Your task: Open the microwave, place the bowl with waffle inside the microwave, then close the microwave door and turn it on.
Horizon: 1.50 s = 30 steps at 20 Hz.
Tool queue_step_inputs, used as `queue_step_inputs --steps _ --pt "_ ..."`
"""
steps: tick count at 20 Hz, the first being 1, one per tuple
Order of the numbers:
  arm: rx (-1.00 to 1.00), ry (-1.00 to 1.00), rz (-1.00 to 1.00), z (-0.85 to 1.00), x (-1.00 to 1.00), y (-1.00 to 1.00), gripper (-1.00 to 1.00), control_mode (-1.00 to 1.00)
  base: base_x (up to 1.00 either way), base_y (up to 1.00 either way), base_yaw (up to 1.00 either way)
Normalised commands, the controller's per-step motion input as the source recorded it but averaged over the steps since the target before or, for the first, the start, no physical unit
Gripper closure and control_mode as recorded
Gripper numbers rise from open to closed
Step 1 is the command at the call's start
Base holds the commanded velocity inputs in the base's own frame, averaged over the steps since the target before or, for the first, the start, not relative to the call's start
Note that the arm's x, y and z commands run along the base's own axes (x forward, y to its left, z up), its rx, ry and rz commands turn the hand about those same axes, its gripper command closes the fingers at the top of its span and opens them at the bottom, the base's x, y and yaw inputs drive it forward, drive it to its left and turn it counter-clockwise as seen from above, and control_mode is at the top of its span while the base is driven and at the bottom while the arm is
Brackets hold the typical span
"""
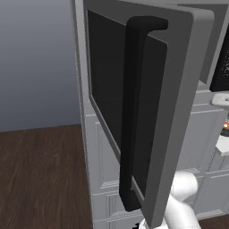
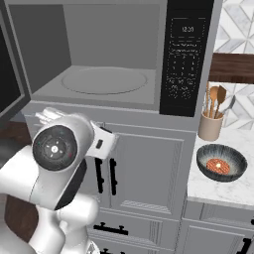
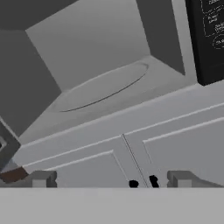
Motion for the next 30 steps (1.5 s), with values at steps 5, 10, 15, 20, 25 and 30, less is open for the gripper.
queue_step_inputs --steps 5,10,15,20,25,30 --pt "0.04 0.16 -0.41 -0.36 0.12 -1.0 -1.0 -1.0 0.0 0.0 0.0" --pt "0.1 0.0 -0.41 -0.59 0.02 -1.0 -1.0 -1.0 0.0 0.0 0.0" --pt "0.13 0.01 -0.41 -0.55 0.3 -1.0 -1.0 -1.0 0.0 0.0 0.0" --pt "0.19 0.01 -0.27 -0.41 0.45 -1.0 -1.0 -1.0 0.0 0.0 0.0" --pt "0.18 0.01 -0.11 -0.34 0.13 -0.98 -1.0 -1.0 0.0 0.0 0.0" --pt "0.1 0.0 0.0 -0.02 0.0 -0.41 -1.0 -1.0 0.0 0.0 0.0"
